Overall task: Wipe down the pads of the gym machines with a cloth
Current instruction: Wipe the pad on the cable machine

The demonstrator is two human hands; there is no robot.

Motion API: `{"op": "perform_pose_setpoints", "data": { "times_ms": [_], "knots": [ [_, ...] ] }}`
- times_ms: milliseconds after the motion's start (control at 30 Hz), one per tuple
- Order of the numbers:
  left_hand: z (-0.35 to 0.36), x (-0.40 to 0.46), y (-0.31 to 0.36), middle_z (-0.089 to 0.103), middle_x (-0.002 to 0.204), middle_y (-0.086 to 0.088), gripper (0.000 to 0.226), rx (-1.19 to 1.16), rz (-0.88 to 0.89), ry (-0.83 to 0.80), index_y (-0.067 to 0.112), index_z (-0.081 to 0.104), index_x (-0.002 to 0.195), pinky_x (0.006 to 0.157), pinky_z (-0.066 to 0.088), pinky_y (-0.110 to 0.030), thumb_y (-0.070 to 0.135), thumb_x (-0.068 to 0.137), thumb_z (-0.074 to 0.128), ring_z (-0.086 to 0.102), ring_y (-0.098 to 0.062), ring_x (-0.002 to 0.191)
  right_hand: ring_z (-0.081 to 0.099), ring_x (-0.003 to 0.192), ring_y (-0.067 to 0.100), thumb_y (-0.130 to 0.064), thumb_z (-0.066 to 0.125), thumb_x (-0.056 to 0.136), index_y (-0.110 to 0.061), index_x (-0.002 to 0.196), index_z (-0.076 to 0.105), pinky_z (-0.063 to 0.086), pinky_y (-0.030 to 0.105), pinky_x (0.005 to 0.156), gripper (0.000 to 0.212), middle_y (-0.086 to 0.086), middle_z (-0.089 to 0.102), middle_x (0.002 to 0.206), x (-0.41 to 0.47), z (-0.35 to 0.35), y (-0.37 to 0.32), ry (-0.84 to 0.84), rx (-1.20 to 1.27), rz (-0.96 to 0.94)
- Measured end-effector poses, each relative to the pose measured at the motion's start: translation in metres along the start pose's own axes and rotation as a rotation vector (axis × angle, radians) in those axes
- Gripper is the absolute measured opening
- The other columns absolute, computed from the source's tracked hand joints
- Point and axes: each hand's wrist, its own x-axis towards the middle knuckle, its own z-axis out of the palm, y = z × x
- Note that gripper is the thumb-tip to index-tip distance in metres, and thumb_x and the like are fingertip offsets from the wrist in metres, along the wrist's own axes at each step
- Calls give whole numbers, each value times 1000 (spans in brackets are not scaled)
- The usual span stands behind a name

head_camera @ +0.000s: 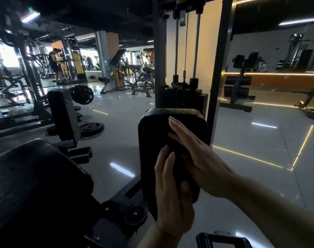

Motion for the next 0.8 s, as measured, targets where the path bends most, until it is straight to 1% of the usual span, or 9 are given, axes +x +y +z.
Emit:
{"op": "perform_pose_setpoints", "data": {
  "times_ms": [67, 167, 233, 333, 400, 467, 567, 700, 800],
  "knots": [
    [16, 4, -9, 14, 158, -14, 60, 169, -43, -120, 2, 20, 148, 118, 18, -37, 42, 102, 19, 13, -28, 147, 34, 137, 1, -4, 34, 92, -46, 143, 21, 33, 23, 111, 67, -24, 30, 150, -4, -13, 0, 35, 112, 11],
    [33, 14, -19, -7, 161, -6, 66, 563, -53, -174, 12, 0, 153, 119, 3, -42, 46, 100, 22, 0, -29, 147, 58, 114, 4, -6, 37, 94, -16, 129, 52, 54, 24, 87, 39, 3, 57, 128, -1, -31, 6, 460, -166, -77],
    [33, 44, -20, 0, 160, -10, 69, 706, -59, -115, 13, 7, 152, 115, 1, -49, 48, 97, 27, 6, -35, 144, 54, 112, 2, -12, 40, 94, -6, 120, 58, 48, 15, 87, 32, 12, 58, 122, 8, -34, 15, 640, -285, -67],
    [23, 100, -25, 30, 153, -12, 57, 753, -105, 9, 19, 40, 141, 110, 15, -59, 50, 94, 33, 22, -39, 140, 42, 125, 1, -37, 33, 96, -15, 133, 50, 36, 11, 100, 46, 5, 47, 139, 30, -26, 22, 569, -175, 110],
    [15, 106, -30, 34, 152, -9, 50, 748, -69, 25, 26, 47, 137, 108, 21, -58, 49, 95, 31, 24, -38, 141, 45, 127, 9, -42, 29, 97, -16, 135, 50, 39, 27, 105, 50, 3, 50, 138, 38, -15, 25, 528, -105, 167],
    [14, 87, -39, 23, 157, -7, 50, 713, -21, 9, 30, 34, 145, 110, 20, -54, 48, 99, 23, 16, -37, 143, 51, 122, 17, -34, 31, 99, -11, 124, 59, 42, 34, 103, 44, 4, 59, 127, 42, -5, 28, 608, -216, 132],
    [11, 27, -61, 1, 161, -4, 53, 678, 9, -34, 32, 10, 152, 110, 22, -55, 46, 102, 18, 8, -41, 144, 56, 112, 20, -27, 36, 98, -8, 111, 66, 36, 22, 95, 37, 5, 64, 116, 42, 4, 32, 725, -375, 103],
    [5, -64, -88, -8, 161, -2, 53, 712, 33, -167, 29, 6, 153, 93, 42, -66, 44, 103, 17, 29, -48, 126, 58, 106, 19, -27, 43, 97, -6, 110, 66, 33, 11, 94, 33, 7, 65, 110, 43, 8, 42, 784, -479, 59],
    [-2, -69, -89, -7, 161, -1, 53, 714, 32, -200, 32, 4, 152, 77, 48, -67, 46, 103, 15, 37, -43, 112, 59, 106, 20, -22, 44, 98, -3, 111, 65, 42, 21, 92, 31, 6, 63, 112, 42, 9, 49, 807, -435, -18]
  ]
}}
